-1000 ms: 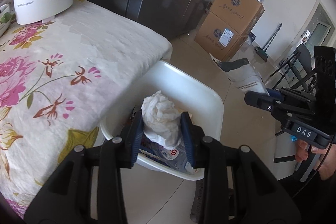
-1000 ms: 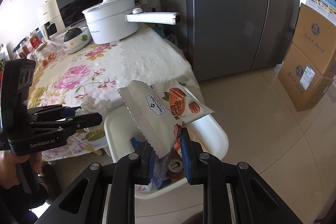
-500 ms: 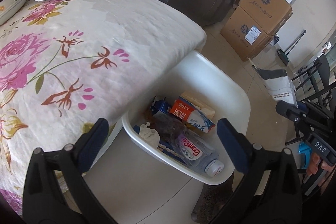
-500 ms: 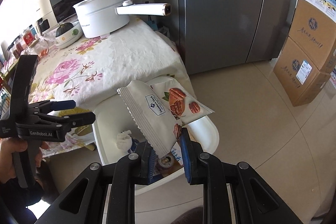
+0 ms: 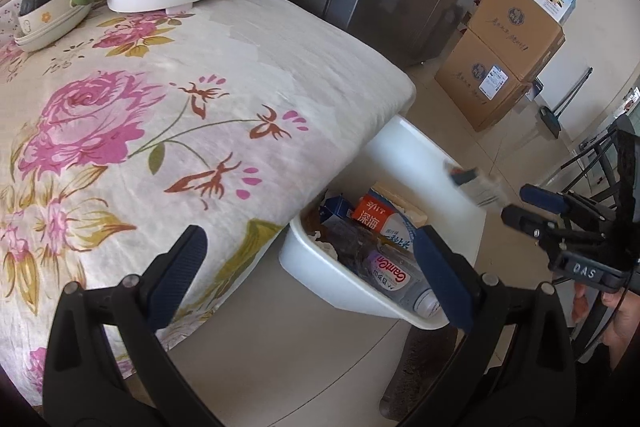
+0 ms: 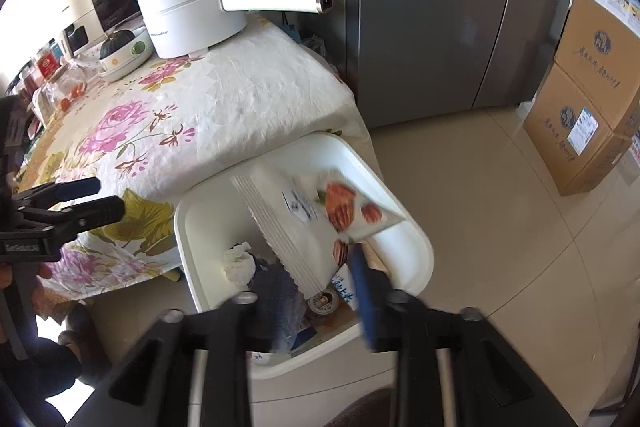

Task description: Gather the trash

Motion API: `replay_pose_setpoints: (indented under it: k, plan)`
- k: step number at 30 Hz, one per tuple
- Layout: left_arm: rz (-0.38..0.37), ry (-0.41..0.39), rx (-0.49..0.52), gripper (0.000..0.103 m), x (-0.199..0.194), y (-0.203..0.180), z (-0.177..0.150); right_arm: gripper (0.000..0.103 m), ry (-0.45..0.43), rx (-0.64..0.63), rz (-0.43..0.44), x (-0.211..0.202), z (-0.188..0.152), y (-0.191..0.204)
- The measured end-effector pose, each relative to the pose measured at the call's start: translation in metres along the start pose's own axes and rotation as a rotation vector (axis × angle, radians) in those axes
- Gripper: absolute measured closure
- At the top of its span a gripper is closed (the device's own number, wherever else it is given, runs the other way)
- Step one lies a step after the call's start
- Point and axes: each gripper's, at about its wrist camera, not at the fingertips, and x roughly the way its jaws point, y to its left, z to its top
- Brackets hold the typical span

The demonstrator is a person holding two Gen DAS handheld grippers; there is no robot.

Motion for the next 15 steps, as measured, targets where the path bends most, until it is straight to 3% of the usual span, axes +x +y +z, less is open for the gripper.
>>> replay_pose_setpoints:
  k: [1,6,15]
  plan:
    - [0.006,-0.015,-0.006,0.001,-0.005,0.004,0.0,0.006,-0.011,0.043,0.009,0.0,0.0,-0.001]
    - [0.031,-0.04,-0.045,0.001,-0.022,0.023,-0.002,0.0,-0.023,0.115,0.025,-0.005,0.003,0.003]
    - [0.072,-0.044,-0.074,0.001,-0.046,0.044,-0.014,0.0,-0.045,0.145,-0.001,-0.018,0.005,0.011]
